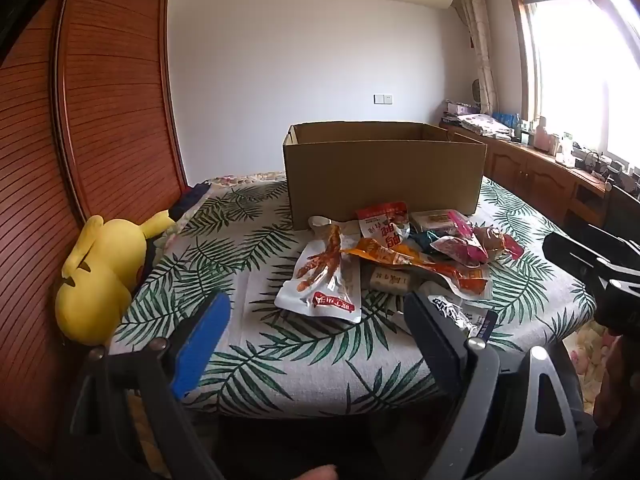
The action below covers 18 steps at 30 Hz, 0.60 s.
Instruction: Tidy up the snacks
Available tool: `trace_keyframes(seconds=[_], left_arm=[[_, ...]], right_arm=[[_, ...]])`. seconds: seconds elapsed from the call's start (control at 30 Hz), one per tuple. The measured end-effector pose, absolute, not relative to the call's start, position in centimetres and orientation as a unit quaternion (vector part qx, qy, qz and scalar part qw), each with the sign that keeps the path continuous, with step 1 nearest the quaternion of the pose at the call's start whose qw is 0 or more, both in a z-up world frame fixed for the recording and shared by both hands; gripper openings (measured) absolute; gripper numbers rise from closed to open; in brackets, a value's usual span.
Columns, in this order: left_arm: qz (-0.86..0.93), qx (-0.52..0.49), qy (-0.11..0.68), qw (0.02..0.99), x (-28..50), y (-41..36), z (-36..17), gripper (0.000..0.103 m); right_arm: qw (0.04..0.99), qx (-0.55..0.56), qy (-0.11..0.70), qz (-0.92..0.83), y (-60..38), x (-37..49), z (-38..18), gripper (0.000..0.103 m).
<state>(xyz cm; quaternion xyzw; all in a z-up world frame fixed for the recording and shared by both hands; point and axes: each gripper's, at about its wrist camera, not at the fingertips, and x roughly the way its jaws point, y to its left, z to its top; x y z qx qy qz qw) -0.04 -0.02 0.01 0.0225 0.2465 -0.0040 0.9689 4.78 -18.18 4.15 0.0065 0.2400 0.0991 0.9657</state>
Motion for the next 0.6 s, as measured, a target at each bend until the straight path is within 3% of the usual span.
trace_keyframes(seconds=[0.6], left_arm=[[-0.004,0.023,0.243,0.97,-0.44,-0.19,0.88,0.089]], right_arm=[[0.966,0.001,0.241,0.094,-18.45,4.69,4.34,0.103]])
